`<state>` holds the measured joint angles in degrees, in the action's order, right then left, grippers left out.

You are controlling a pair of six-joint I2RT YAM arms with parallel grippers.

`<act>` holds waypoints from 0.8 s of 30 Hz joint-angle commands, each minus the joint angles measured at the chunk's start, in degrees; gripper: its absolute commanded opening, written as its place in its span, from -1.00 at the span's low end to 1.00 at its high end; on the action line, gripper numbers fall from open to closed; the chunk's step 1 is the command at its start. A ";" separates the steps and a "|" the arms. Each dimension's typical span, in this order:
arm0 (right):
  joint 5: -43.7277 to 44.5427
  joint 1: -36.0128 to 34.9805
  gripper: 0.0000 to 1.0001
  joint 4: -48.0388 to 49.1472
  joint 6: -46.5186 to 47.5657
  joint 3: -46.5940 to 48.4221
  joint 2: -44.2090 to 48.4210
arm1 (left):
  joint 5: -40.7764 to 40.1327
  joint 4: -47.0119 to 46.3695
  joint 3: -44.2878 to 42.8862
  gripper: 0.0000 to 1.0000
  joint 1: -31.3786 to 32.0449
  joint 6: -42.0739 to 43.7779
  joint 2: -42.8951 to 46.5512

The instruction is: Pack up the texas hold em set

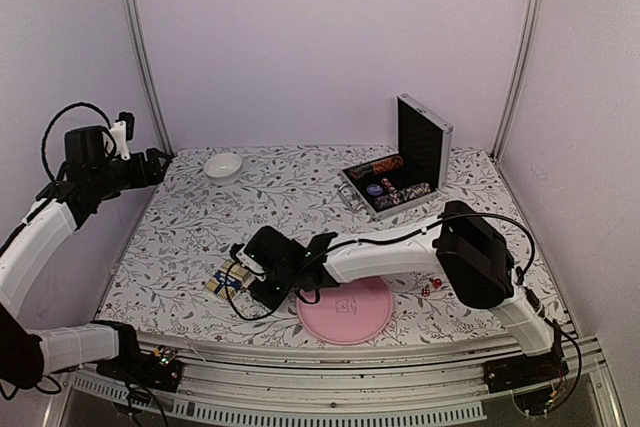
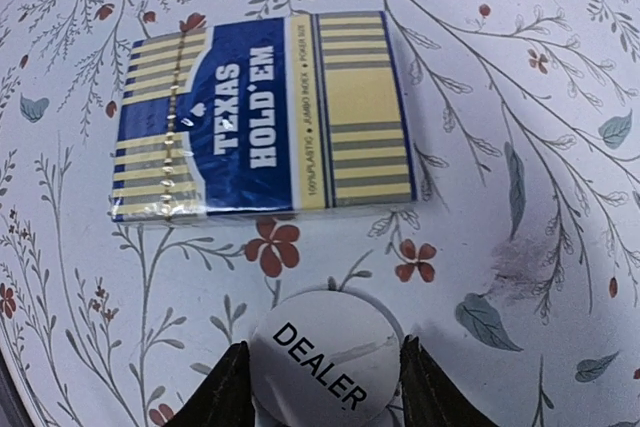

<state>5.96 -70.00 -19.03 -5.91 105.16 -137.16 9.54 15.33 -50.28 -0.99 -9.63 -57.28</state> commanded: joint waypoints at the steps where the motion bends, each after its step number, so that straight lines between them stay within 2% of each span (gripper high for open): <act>1: 2.01 3.40 -0.10 0.41 -2.45 -2.54 6.79 | -0.64 -0.63 0.54 0.76 -0.43 0.44 0.37; 7: 3.89 8.10 -0.10 1.33 -3.03 -6.41 10.60 | -0.99 -0.57 0.53 0.77 -0.40 0.65 0.37; 15: 6.26 19.13 -0.10 3.35 -3.35 -13.24 14.64 | -0.99 -0.63 0.54 0.76 -0.47 0.66 0.30; 24: 7.14 31.54 -0.10 4.76 1.31 -13.70 15.89 | -1.58 -0.57 0.67 0.76 -0.41 0.83 0.45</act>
<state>11.94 -41.95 -16.32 -7.07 91.57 -124.79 8.47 15.33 -50.28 -0.99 -9.58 -57.28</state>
